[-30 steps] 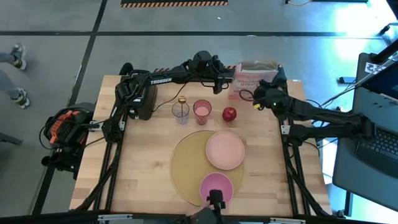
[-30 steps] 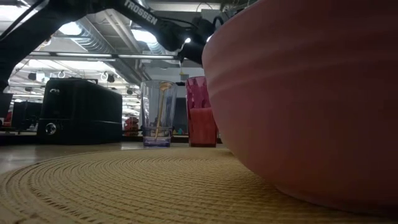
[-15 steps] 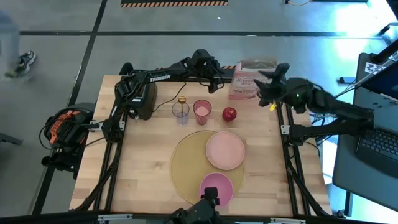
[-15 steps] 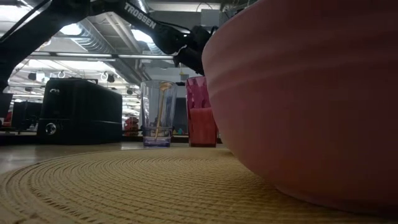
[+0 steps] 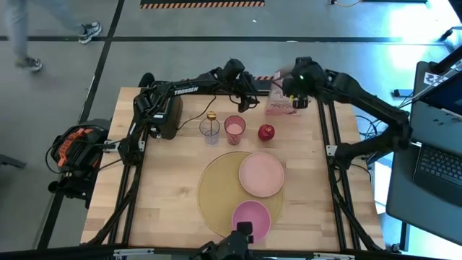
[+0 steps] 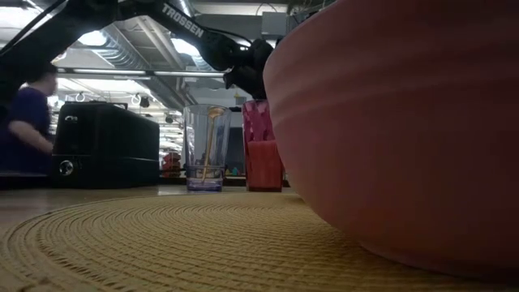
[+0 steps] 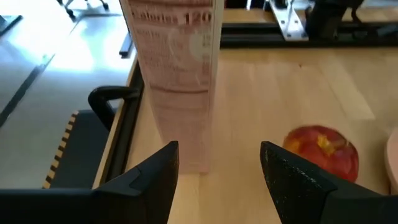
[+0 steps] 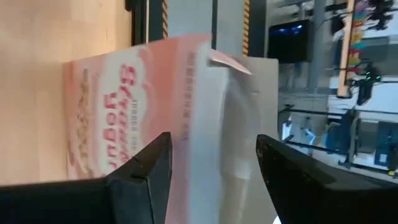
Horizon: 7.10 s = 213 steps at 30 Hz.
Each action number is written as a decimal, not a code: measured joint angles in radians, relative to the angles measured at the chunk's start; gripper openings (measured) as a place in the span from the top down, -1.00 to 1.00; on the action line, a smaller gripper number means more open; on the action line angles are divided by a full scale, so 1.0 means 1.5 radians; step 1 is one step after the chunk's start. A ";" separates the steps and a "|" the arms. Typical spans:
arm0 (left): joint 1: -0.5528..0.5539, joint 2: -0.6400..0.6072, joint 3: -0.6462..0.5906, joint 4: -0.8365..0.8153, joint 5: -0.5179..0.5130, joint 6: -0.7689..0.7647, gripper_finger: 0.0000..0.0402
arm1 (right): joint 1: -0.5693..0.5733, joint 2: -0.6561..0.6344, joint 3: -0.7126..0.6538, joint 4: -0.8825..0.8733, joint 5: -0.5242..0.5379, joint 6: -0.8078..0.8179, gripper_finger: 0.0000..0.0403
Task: Arrange a breakfast setting
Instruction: Pour the cereal from the pink cereal box into the pink bowl
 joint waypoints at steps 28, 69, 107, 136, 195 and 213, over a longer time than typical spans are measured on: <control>0.016 -0.006 0.000 -0.100 -0.009 0.034 -0.08 | -0.079 0.027 0.028 -0.093 -0.206 0.062 0.96; 0.070 -0.067 0.000 -0.229 0.132 0.189 -0.08 | -0.078 0.111 0.094 0.040 -0.411 -0.005 1.00; -0.002 -0.025 0.000 -0.152 -0.105 0.144 -0.65 | -0.018 0.166 0.094 0.057 -0.351 0.030 1.00; -0.005 -0.005 -0.004 -0.082 -0.018 0.097 -0.63 | -0.018 0.166 0.094 0.038 -0.358 0.043 1.00; -0.007 0.051 -0.004 0.010 0.080 0.005 0.03 | -0.018 0.166 0.094 0.040 -0.403 0.042 1.00; -0.011 -0.023 -0.004 -0.049 0.063 0.012 0.04 | -0.018 0.064 0.093 0.034 -0.384 0.050 1.00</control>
